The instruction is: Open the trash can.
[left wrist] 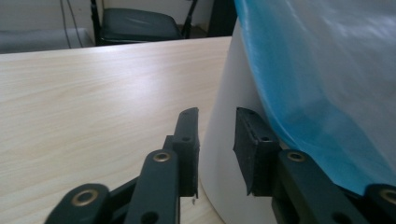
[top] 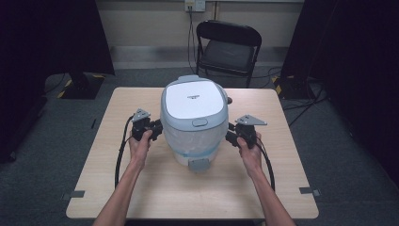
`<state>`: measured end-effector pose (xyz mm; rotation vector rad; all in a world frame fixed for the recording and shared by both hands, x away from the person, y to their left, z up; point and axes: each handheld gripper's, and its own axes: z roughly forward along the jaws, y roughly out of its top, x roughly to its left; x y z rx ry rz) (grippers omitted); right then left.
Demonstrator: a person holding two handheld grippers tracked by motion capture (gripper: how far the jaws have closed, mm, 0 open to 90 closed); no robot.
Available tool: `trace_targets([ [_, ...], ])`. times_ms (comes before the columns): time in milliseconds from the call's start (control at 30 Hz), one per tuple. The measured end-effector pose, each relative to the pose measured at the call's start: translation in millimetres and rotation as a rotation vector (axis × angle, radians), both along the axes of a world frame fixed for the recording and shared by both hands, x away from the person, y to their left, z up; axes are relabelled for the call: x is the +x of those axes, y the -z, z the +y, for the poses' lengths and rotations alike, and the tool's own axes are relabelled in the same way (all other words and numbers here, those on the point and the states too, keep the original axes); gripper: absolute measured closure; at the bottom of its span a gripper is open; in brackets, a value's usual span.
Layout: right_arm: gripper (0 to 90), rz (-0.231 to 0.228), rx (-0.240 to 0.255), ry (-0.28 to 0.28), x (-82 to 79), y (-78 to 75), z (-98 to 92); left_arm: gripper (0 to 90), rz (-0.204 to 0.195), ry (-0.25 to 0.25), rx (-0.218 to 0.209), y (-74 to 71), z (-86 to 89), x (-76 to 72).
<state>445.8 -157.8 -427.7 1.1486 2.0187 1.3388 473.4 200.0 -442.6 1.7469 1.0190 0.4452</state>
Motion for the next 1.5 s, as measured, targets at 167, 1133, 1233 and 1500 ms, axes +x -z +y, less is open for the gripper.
trace_targets([
  [167,72.4,-0.003,-0.010,-0.002,-13.8,-0.9,-3.7,77.8,-0.001,0.036,0.054,-5.1,-8.7,-5.3],
  [1133,69.3,-0.014,-0.069,0.111,8.3,9.4,-21.0,59.9,-0.007,0.140,0.093,-4.6,-27.0,-33.1],
  [1233,73.5,-0.019,-0.072,0.099,4.6,8.3,-18.7,64.5,-0.006,0.135,0.096,-5.1,-27.3,-36.8],
  [1500,73.0,-0.008,-0.025,0.055,-27.9,4.4,-22.8,65.9,-0.023,0.163,0.118,-5.9,-23.2,-59.6],
])
